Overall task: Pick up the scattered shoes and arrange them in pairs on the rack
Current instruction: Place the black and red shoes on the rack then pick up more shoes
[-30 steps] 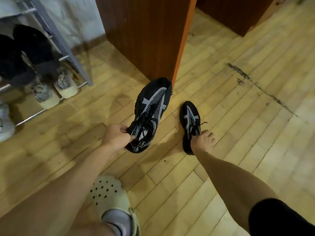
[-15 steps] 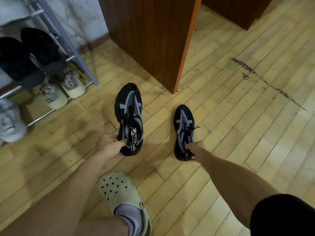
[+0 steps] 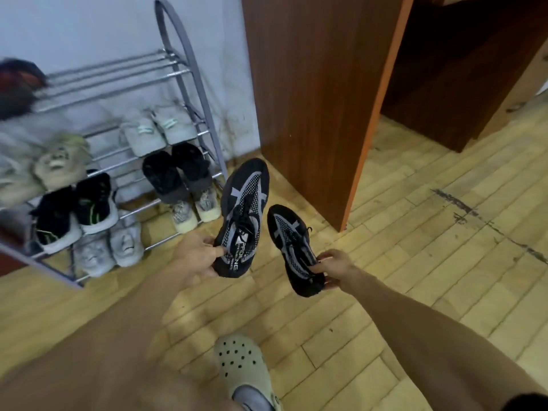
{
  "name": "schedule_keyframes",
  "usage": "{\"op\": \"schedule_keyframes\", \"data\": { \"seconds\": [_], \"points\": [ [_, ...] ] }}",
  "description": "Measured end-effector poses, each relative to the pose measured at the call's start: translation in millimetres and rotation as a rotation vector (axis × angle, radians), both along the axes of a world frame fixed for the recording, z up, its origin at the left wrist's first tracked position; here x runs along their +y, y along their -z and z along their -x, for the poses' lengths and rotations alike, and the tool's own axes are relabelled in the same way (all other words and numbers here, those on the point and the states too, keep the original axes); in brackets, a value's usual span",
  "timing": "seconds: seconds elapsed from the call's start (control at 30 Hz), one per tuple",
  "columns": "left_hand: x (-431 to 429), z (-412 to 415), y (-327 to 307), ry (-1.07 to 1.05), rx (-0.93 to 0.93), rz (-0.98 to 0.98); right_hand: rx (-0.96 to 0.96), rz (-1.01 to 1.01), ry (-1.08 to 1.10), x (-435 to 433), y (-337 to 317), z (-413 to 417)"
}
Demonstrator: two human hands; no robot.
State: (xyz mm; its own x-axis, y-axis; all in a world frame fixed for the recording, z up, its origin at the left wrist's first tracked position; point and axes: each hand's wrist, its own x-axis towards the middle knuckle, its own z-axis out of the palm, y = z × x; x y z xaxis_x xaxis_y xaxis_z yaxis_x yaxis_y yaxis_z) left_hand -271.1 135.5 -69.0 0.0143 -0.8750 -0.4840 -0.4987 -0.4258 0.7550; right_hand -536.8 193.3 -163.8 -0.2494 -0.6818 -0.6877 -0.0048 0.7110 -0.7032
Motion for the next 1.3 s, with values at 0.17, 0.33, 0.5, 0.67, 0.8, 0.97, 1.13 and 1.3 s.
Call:
{"op": "schedule_keyframes", "data": {
  "seconds": [0.17,0.33,0.5,0.67,0.8,0.97,1.13,1.3],
  "points": [
    [0,-21,-78,-0.124,0.113,0.160,-0.080,0.256,0.003,-40,-98,-35],
    [-15,-55,-136,-0.211,0.210,0.269,-0.075,0.454,-0.028,-75,-188,-69],
    [-47,-93,-181,-0.263,0.323,0.332,-0.161,0.571,-0.063,-117,-260,-103],
    [-96,-122,-210,-0.330,0.422,0.380,-0.128,0.586,-0.057,-177,-306,-140],
    [-143,-134,-219,-0.349,0.410,0.397,-0.107,0.583,-0.116,-231,-322,-165],
    [-202,-136,-217,-0.351,0.453,0.311,-0.083,0.587,-0.126,-304,-324,-184],
    [-251,-133,-204,-0.389,0.453,0.267,-0.045,0.580,-0.097,-355,-306,-196],
    [-280,-127,-193,-0.379,0.451,0.203,0.008,0.586,-0.103,-383,-287,-197]
  ]
}}
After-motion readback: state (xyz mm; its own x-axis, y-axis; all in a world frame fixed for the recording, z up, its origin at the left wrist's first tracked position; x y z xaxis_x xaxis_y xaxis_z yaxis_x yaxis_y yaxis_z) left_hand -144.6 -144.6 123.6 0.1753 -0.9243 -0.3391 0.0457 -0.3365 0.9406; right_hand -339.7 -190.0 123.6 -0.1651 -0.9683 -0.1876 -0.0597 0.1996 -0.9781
